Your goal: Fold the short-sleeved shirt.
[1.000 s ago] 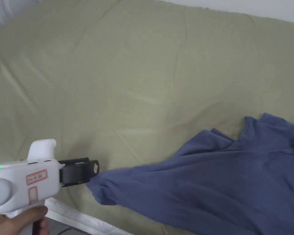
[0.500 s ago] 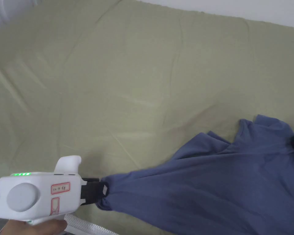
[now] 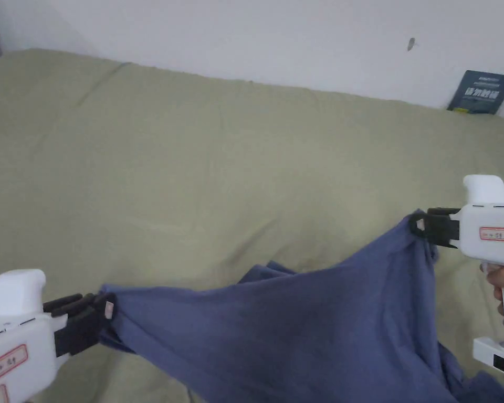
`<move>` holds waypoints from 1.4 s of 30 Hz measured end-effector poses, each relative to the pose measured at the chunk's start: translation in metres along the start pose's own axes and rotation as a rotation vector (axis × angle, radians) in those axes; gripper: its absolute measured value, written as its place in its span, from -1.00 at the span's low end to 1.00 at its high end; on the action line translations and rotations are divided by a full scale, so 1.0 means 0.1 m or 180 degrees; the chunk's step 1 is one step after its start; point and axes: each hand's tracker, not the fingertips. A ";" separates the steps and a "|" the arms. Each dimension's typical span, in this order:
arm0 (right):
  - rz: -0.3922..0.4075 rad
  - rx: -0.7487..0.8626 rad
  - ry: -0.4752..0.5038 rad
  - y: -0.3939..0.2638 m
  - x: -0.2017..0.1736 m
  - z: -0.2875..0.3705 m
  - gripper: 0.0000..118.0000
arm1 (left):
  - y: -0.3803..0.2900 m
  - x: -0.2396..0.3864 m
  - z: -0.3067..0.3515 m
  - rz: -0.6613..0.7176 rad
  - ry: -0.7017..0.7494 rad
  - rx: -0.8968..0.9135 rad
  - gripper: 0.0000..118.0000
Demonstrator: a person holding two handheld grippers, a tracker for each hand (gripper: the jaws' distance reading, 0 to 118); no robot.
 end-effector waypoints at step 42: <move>-0.0112 0.2407 -0.0694 3.79 0.43 1.49 -0.91 | 4.66 1.55 -1.27 -0.0322 0.0128 0.1622 -0.88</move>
